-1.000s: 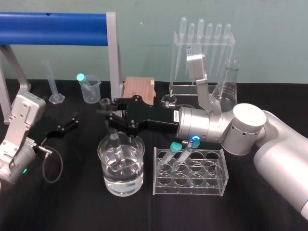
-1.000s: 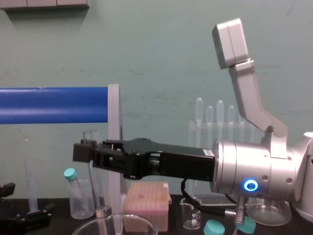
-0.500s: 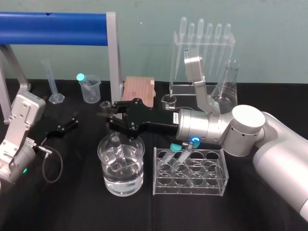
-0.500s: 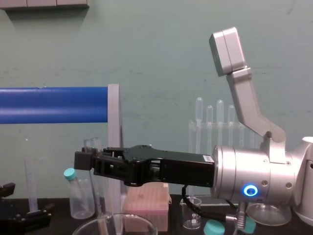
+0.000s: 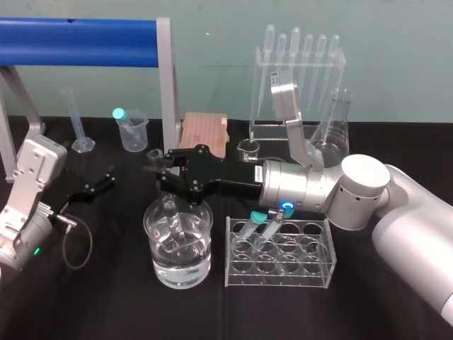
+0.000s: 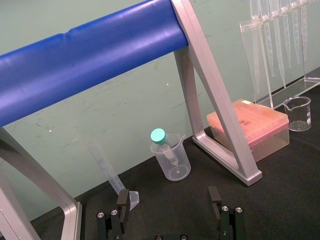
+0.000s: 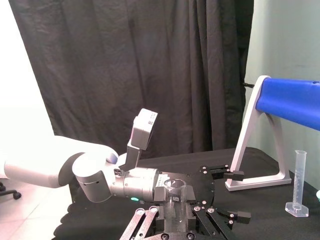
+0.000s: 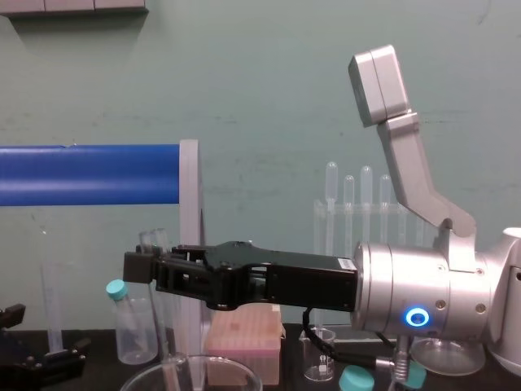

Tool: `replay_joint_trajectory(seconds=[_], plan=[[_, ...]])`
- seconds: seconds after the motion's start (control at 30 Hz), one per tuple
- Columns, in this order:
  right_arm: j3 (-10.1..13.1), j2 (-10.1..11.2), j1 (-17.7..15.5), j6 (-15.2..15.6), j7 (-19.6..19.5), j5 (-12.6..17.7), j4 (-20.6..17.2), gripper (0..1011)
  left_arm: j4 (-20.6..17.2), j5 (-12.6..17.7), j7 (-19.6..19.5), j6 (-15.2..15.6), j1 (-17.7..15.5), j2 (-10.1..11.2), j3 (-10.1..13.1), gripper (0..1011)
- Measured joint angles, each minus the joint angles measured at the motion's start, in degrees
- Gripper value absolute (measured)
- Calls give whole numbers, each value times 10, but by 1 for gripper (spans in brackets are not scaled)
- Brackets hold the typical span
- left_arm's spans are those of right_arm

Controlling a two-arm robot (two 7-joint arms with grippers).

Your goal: Hold the test tube with one hand and immerse one end into the beaker, then return it to the test tube rack.

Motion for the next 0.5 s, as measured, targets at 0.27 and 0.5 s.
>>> replay_joint_trajectory(seconds=[0.27, 0.5], plan=[[0, 0, 0, 0, 0, 0, 0, 226, 0, 0, 0, 0, 0, 0, 0, 1000], [0, 0, 0, 0, 1, 1, 0, 226, 0, 0, 0, 0, 0, 0, 0, 1000]])
